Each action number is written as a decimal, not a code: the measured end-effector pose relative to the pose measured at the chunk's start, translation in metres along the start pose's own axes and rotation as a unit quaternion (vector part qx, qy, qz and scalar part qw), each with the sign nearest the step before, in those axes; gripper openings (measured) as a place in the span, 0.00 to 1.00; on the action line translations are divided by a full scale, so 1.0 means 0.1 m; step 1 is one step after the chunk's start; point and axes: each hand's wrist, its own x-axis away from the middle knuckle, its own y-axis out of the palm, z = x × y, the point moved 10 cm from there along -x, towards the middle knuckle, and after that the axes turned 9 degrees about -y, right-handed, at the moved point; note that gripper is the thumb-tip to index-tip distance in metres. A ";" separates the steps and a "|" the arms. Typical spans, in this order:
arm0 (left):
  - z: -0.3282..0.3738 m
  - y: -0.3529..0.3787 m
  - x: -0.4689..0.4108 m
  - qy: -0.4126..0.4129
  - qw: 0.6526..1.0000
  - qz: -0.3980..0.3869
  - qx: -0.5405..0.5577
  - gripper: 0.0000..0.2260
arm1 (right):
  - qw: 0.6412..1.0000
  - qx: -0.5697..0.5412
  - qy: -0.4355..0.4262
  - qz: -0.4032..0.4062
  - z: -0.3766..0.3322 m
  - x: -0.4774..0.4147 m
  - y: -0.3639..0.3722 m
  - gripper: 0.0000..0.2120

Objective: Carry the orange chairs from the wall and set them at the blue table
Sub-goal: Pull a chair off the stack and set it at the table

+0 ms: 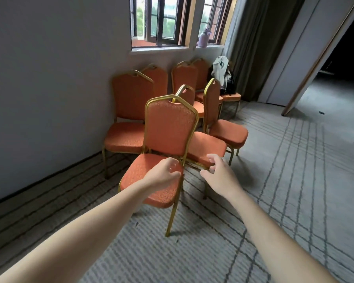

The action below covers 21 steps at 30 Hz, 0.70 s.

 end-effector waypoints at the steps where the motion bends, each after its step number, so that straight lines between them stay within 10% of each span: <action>1: 0.05 -0.02 -0.25 -0.006 1.000 0.010 0.006 0.21 | 1.000 0.001 -0.003 -0.008 0.09 -0.25 -0.02 0.25; 21: 0.69 -0.77 -4.77 -0.079 0.989 0.121 0.025 0.20 | 0.987 -0.005 -0.123 -0.099 1.01 -5.32 0.12 0.25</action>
